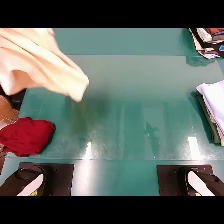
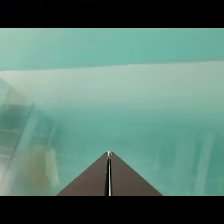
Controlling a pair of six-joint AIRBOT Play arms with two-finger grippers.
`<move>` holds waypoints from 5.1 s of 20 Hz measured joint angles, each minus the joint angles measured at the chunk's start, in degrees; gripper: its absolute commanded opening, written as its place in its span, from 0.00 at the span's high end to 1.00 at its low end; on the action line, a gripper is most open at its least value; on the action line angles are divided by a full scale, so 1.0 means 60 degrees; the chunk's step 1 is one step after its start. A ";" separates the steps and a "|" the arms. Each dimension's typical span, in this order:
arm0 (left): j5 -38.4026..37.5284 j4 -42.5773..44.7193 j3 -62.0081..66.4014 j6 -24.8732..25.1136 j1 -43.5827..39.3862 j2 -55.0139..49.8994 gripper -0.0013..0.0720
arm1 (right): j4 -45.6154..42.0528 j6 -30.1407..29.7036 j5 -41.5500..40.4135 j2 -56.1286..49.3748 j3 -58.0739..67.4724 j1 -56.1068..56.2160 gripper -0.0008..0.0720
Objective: Fold the shirts.
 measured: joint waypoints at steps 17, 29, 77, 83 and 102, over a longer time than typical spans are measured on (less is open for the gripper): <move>0.0492 0.0470 -0.2248 0.0135 -0.4248 -0.4167 0.24 | -0.0007 0.0004 0.0335 0.0113 0.0004 -0.0007 0.97; 0.1708 -0.2881 -0.4794 0.1453 0.0459 -0.6094 0.24 | -0.0022 0.0004 0.0892 0.0117 -0.0011 -0.0007 0.97; 0.1931 -0.3224 -0.1064 0.2728 0.0288 -0.3497 0.95 | 0.0310 -0.0867 -0.0186 -0.0557 -0.3483 0.2466 0.97; 0.2004 -0.3078 0.0565 0.2714 0.0284 -0.0991 0.95 | -0.0011 -0.0867 0.0761 0.1067 -0.0572 0.0933 0.97; 0.0900 -0.1687 -0.1989 0.2218 0.0291 -0.2397 0.95 | -0.2044 0.1038 0.4739 -0.3901 0.4153 0.2189 0.97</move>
